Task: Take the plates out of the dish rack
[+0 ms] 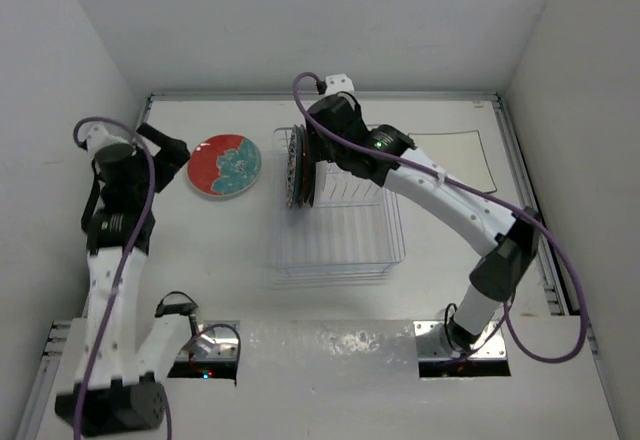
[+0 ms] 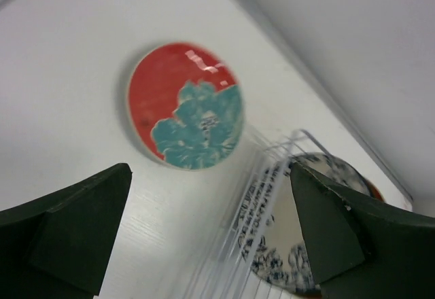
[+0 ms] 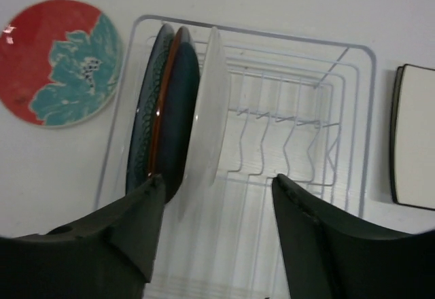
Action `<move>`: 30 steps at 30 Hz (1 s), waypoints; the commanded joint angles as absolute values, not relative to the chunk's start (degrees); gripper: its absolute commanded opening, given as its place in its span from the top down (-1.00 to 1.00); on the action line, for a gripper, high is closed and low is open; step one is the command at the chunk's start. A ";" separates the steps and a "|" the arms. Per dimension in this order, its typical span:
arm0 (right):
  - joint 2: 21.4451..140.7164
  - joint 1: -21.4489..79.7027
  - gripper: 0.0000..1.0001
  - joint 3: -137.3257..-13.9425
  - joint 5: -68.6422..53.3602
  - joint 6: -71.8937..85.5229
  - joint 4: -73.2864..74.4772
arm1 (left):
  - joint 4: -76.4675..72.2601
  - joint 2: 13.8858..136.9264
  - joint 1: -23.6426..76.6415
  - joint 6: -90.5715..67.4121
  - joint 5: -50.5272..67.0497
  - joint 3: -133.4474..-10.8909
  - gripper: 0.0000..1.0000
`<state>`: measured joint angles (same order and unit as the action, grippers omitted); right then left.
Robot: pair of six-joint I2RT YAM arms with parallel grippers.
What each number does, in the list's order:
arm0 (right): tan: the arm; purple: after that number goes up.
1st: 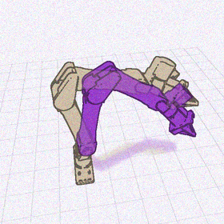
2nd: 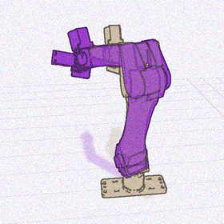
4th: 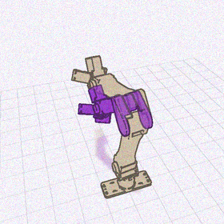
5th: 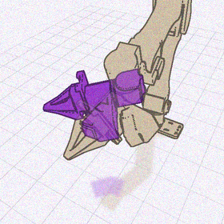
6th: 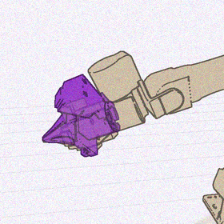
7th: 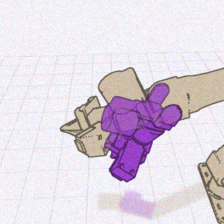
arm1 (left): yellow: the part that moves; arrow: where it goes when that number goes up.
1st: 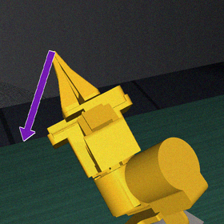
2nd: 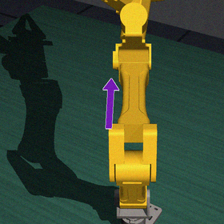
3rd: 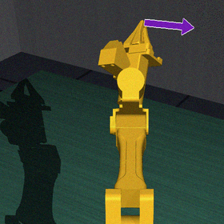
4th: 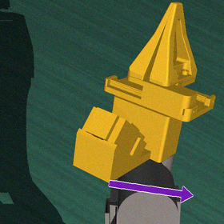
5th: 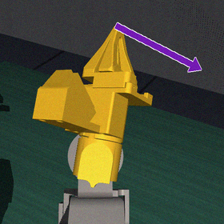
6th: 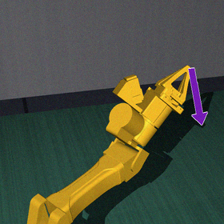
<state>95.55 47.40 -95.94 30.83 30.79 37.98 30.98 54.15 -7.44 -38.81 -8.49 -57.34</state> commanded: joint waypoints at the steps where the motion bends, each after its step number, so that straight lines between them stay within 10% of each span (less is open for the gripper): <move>1: 100.70 47.55 -0.19 -102.38 37.79 28.04 41.84 | 30.92 43.36 -7.21 -23.50 -0.36 -54.33 -1.00; 5: 105.45 47.72 0.22 -109.32 38.23 26.63 42.98 | 32.69 29.83 -6.95 -19.78 -4.65 -49.84 -1.00; 30: 120.06 48.08 0.64 -114.87 45.96 27.60 42.98 | 30.50 21.44 -5.10 -21.97 -6.33 -44.47 -1.00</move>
<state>119.98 47.79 -113.71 42.92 26.59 43.81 32.58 21.32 -5.61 -22.72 -6.33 -44.88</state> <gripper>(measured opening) 0.188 0.999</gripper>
